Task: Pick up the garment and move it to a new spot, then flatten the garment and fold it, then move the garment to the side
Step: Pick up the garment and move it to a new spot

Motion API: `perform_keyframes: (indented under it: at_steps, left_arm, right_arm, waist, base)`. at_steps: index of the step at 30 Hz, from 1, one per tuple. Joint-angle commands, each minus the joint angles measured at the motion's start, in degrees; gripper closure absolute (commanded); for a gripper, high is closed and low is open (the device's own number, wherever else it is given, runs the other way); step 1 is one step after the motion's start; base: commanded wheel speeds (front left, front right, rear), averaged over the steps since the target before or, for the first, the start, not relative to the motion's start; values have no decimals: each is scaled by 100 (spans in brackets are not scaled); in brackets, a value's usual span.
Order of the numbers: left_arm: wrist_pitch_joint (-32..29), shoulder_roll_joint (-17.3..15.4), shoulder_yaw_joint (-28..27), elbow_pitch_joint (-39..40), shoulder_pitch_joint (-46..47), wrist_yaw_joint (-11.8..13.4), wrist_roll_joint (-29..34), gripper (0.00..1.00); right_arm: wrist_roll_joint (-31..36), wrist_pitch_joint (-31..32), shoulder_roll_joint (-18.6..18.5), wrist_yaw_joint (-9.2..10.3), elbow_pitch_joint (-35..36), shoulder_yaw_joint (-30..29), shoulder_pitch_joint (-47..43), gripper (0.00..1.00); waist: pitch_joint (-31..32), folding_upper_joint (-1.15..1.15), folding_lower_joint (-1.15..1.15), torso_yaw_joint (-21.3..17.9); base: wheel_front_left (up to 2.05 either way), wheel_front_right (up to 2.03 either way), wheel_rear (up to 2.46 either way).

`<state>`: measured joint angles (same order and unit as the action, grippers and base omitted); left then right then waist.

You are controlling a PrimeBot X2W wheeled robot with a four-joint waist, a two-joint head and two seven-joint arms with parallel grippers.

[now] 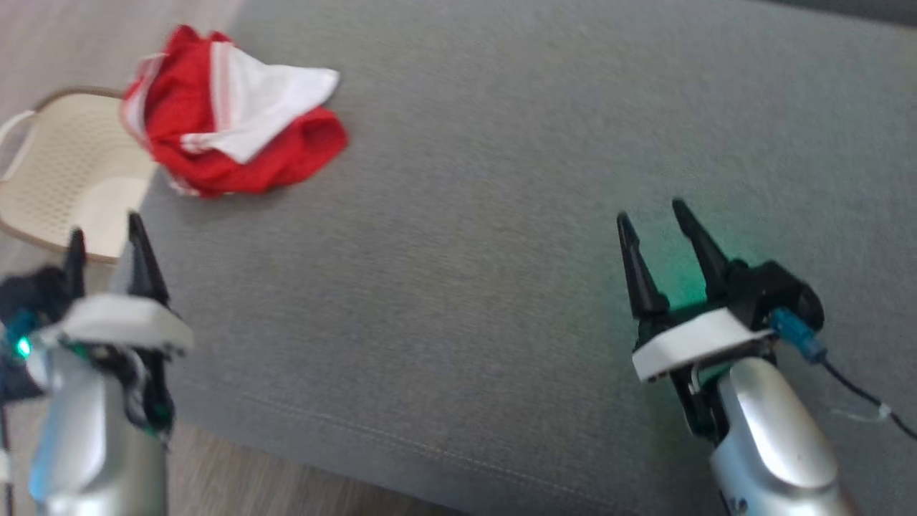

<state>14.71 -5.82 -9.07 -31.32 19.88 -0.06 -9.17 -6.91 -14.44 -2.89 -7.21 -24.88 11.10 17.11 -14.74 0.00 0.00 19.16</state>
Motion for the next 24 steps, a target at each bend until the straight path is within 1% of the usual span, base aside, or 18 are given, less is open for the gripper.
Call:
perform_keyframes:
  at_steps: [1, 4, 10, 13, 17, 21, 22, 23, 24]
  left_arm:
    - [29, -276, -244, 33, 277, -34, 6, 0]
    - [29, -511, -351, -586, 747, -133, -31, 0]
    - [29, -929, -556, -1566, 1479, -163, -103, 0]
    - [14, -1173, -570, -2248, 1820, -167, -104, 0]
    - [-20, -1360, -558, -2906, 2182, -119, -110, 0]
    - [-265, -1457, -541, -3451, 2453, -47, -138, 0]
    - [-294, -1484, -492, -3546, 2493, -25, -96, 2]
    - [-275, -1513, -453, -3606, 2531, 43, -52, 59]
    - [-217, -1521, -418, -3619, 2562, 125, -11, 100]
  right_arm:
    - [43, -56, 2, -28, 228, 157, 187, 0]
    - [109, -56, 2, -28, 372, 202, 316, 0]
    - [157, -40, 2, -28, 655, 291, 483, 0]
    - [191, -8, 2, -28, 777, 296, 512, 0]
    - [230, 18, 2, -28, 914, 269, 540, 0]
    - [244, 26, 2, -28, 998, 221, 547, 0]
    - [238, 25, 2, -28, 1008, 211, 545, 0]
    - [229, 23, 2, -28, 1018, 203, 543, 0]
    - [217, 21, 2, -28, 1022, 196, 541, 0]
  waist:
    - [-318, 0, 0, -311]
    - [-531, 0, 0, -528]
    - [-863, 0, 0, -918]
    - [-984, 0, 0, -1079]
    - [-1122, 0, 0, -1249]
    - [-1218, 0, 0, -1340]
    - [-1229, 0, 0, -1356]
    - [-1240, 0, 0, -1368]
    - [-1245, 0, 0, -1375]
  base:
    - [0, 0, 0]
    - [0, 0, 0]
    - [0, 0, 0]
    - [0, 0, 0]
    - [0, 0, 0]
    - [0, 0, 0]
    - [0, 0, 0]
    - [0, 0, 0]
    - [0, 0, 0]
